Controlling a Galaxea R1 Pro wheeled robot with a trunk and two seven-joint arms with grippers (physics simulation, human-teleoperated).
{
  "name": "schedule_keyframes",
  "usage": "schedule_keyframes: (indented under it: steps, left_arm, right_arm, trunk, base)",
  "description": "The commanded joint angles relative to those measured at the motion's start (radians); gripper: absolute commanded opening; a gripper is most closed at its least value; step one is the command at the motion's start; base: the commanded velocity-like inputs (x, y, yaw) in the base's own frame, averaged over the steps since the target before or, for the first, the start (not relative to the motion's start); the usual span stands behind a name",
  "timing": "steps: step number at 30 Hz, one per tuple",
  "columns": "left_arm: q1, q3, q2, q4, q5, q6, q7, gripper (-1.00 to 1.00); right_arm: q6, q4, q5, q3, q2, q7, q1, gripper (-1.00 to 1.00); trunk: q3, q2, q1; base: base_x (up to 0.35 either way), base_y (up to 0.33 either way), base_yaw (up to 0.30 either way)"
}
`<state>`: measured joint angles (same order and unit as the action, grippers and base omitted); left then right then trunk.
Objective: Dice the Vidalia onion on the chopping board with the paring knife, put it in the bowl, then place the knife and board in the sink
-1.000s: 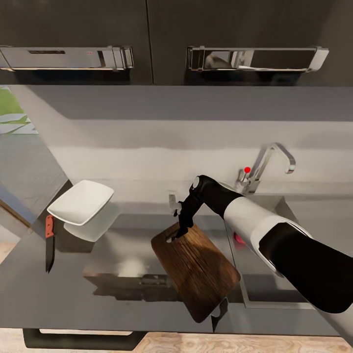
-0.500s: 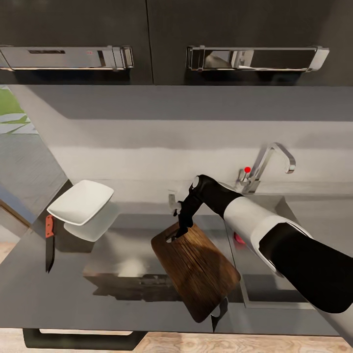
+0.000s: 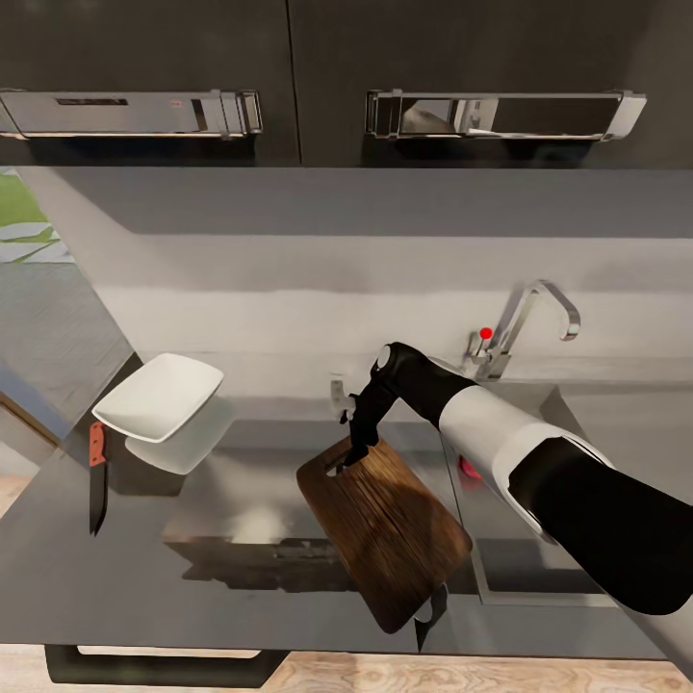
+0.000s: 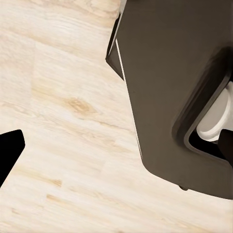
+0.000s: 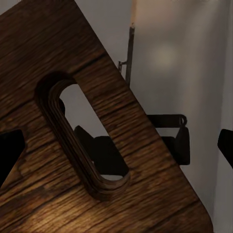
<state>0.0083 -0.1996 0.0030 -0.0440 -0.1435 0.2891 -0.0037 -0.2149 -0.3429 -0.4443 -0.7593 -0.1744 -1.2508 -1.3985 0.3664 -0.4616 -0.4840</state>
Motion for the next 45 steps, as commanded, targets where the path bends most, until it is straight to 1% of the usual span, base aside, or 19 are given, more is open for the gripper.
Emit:
schedule_keyframes:
  steps: [1, 11, 16, 22, 26, 40, 45]
  left_arm:
    - [-0.001, 0.0, 0.0, -0.002, -0.006, 0.005, -0.001, 1.0]
    - [-0.001, 0.0, -0.001, -0.002, -0.005, 0.004, -0.001, 1.0]
    - [-0.001, 0.0, -0.001, -0.002, -0.005, 0.004, -0.001, 1.0]
    - [-0.001, 0.0, -0.002, -0.002, -0.005, 0.004, -0.001, 1.0]
    - [-0.001, 0.0, -0.002, -0.002, -0.005, 0.005, -0.001, 1.0]
    - [-0.001, 0.0, -0.002, -0.002, -0.005, 0.005, -0.001, 1.0]
    - [-0.001, 0.0, -0.003, -0.002, -0.005, 0.005, -0.001, 1.0]
  right_arm:
    - [-0.011, -0.002, -0.002, 0.0, 0.0, -0.004, 0.0, 1.0]
    - [-0.008, -0.002, -0.002, -0.001, 0.0, 0.003, 0.0, 1.0]
    - [-0.007, -0.002, -0.002, -0.002, 0.016, 0.014, 0.0, 1.0]
    - [-0.006, -0.002, -0.002, -0.002, 0.043, 0.019, 0.0, 1.0]
    - [-0.006, -0.002, -0.002, -0.001, 0.054, 0.026, 0.0, 1.0]
    - [-0.007, -0.003, -0.002, 0.001, 0.056, 0.036, 0.0, 1.0]
    - [-0.007, -0.004, -0.002, 0.002, 0.056, 0.061, 0.0, 1.0]
  trunk:
    - [0.001, -0.001, 0.0]
    - [0.001, -0.001, 0.0]
    - [0.001, -0.001, 0.0]
    - [0.001, -0.001, 0.0]
    - [0.001, -0.001, 0.0]
    - [0.001, -0.001, 0.0]
    - [0.001, -0.001, 0.0]
  base:
    - [0.0, 0.0, 0.0]
    - [0.0, 0.0, 0.0]
    - [0.0, 0.0, 0.0]
    - [0.0, 0.0, 0.0]
    - [0.0, 0.0, 0.0]
    - [0.0, 0.0, 0.0]
    - [0.0, 0.0, 0.0]
